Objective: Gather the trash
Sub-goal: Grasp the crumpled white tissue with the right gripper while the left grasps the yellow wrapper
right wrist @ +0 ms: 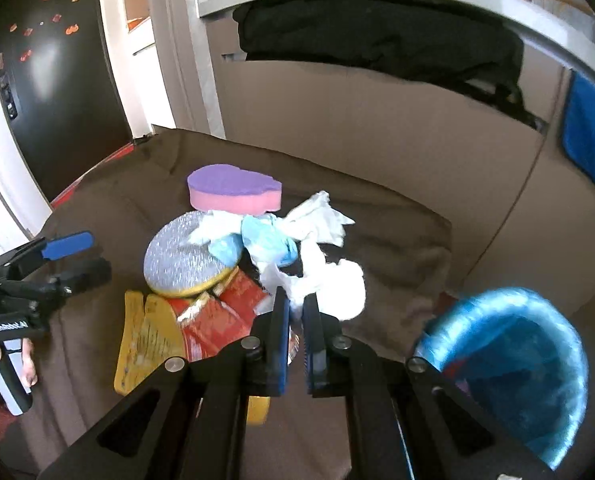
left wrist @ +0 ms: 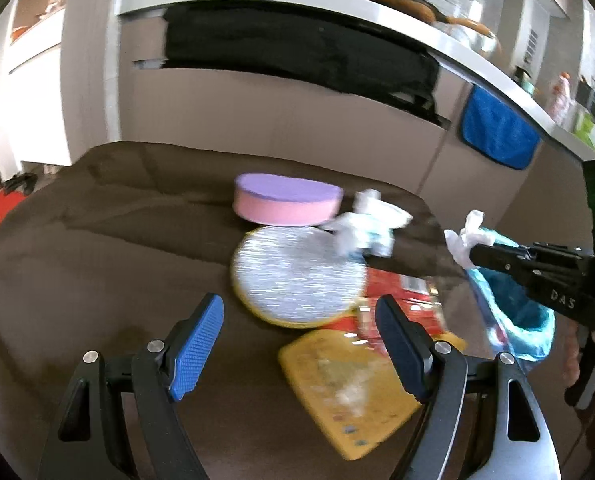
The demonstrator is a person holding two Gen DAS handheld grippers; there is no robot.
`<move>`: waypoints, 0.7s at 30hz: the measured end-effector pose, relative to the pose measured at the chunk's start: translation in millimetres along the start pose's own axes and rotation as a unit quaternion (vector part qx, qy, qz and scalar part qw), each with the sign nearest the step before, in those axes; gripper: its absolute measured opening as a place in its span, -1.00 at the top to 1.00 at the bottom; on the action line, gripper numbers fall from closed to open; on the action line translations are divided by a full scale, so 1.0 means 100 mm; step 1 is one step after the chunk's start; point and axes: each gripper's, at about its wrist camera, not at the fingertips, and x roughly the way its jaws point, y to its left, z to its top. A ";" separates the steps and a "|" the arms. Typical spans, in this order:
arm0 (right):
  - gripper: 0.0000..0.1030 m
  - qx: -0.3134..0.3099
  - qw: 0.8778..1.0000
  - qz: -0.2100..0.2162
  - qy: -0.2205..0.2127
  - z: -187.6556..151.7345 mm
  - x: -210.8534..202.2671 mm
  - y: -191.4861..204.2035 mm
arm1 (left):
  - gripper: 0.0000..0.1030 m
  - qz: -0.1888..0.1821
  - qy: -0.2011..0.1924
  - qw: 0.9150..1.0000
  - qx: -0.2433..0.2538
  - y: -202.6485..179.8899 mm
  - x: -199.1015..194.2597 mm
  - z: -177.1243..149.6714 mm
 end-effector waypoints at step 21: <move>0.90 0.018 0.999 -0.019 -0.038 -0.44 -0.36 -0.36 | -0.43 -0.035 0.104 0.993 -0.041 -0.77 0.57 -0.20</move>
